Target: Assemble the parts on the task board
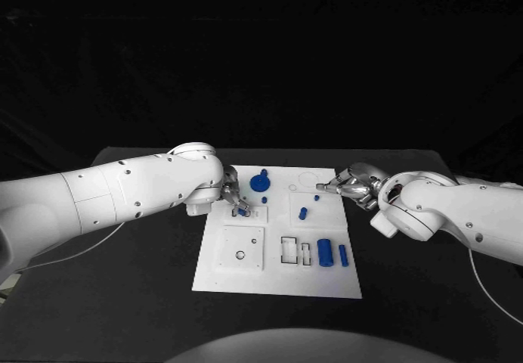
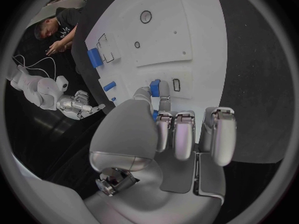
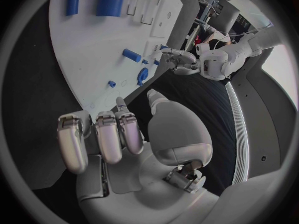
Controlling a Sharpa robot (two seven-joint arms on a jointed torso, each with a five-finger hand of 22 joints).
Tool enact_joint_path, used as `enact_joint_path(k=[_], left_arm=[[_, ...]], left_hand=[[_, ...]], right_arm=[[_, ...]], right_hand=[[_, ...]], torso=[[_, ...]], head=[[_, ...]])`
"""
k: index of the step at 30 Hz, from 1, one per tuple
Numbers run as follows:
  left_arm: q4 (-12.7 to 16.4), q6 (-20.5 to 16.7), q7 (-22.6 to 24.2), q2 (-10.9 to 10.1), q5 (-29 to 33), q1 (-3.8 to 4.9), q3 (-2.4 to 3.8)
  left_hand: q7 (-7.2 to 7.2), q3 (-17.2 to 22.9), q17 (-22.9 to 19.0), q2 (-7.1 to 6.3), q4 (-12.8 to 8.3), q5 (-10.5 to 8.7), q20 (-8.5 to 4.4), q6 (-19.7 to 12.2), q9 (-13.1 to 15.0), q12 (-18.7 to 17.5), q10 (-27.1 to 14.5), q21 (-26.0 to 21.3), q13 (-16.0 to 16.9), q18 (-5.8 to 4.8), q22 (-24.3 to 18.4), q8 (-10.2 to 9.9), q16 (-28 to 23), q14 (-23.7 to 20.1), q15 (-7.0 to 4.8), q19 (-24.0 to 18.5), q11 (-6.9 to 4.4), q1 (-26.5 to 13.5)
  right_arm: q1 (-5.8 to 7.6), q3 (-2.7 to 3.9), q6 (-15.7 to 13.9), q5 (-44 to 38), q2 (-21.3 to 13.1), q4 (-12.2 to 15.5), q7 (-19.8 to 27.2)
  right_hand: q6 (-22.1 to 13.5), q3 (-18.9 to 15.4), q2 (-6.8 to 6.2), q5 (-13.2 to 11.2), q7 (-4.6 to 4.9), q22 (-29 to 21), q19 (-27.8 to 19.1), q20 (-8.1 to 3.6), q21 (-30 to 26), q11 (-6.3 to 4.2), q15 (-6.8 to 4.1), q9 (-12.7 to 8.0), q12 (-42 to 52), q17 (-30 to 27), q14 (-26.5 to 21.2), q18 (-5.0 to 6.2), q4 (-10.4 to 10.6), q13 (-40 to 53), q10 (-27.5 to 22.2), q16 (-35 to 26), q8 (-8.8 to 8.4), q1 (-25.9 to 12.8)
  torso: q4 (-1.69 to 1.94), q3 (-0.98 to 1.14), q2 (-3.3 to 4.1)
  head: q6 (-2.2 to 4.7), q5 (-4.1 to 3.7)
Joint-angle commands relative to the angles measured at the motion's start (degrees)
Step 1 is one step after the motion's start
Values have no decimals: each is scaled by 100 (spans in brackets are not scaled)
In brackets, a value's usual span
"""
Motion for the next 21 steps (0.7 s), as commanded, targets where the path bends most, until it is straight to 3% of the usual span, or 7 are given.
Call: enact_joint_path(k=[1,21], left_arm=[[-32,200,-170,57,-157,11,3],[-154,-56,-67,169,-330,-59,-2]], left_hand=[[-31,45,1506,24,-7,11,-27,43,13,15,596,14,1509,-43,1509,4,15,606,-18,603,-24,44],[-26,115,1506,68,1,-35,-32,41,20,15,596,14,1509,-43,1509,-24,15,606,-12,603,-24,77]], right_arm=[[-11,-1,93,-36,12,-6,6],[-30,-1,102,-27,16,-3,24]], right_hand=[[-27,-18,53,34,36,1507,611,42,26,40,32,5,38,1508,608,-82,29,1505,612,36,21,0],[-30,-20,58,34,40,1507,611,47,26,46,37,7,38,1508,608,-82,28,1505,612,36,23,5]], torso=[[1,-1,-1],[-1,-2,-5]], head=[[-4,10],[-29,7]])
